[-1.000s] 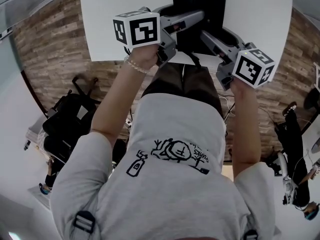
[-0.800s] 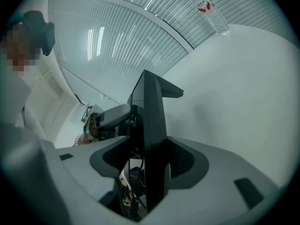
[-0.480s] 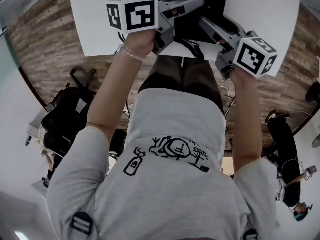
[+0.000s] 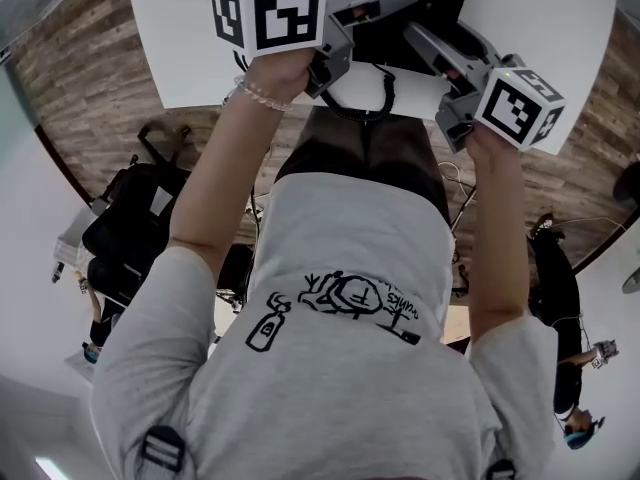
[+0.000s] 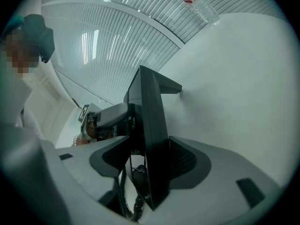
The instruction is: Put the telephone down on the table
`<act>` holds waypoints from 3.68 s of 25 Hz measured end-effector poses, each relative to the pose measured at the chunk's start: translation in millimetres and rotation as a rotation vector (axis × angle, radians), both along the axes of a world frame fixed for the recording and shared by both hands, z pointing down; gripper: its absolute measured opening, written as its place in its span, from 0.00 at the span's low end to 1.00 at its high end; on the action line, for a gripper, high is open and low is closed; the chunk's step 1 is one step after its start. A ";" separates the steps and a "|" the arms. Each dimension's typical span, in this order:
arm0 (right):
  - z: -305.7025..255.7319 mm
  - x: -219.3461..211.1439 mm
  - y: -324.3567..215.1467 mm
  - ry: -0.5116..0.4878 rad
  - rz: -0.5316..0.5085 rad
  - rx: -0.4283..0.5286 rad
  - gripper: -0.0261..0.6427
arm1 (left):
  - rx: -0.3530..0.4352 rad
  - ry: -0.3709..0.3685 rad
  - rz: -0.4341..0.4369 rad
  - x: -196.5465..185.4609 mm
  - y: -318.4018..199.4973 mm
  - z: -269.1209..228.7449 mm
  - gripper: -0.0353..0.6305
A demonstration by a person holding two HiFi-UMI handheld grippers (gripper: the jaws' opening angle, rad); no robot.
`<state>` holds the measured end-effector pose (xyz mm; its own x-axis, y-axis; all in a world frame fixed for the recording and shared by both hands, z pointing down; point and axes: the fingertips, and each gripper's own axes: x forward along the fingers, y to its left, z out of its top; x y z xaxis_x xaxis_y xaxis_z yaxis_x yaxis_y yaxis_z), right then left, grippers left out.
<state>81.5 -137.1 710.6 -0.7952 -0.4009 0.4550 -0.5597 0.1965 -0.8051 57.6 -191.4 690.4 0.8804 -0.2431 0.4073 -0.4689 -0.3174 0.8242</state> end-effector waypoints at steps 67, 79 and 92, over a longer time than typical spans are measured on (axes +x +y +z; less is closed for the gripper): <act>-366.0 38.5 7.9 0.476 0.008 0.819 0.25 | 0.763 -0.077 -0.235 -39.7 56.4 -348.6 0.25; -423.7 39.3 22.2 0.455 0.048 0.936 0.24 | 0.895 -0.095 -0.240 -27.7 65.5 -403.2 0.25; -431.3 37.3 15.1 0.481 0.034 0.977 0.23 | 0.893 -0.094 -0.234 -17.5 55.8 -401.9 0.25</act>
<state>118.8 -122.1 279.3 -0.6007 -0.7769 0.1886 -0.7916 0.6110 -0.0043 40.1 -135.6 288.5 0.7420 -0.6685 0.0509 -0.6539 -0.7049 0.2750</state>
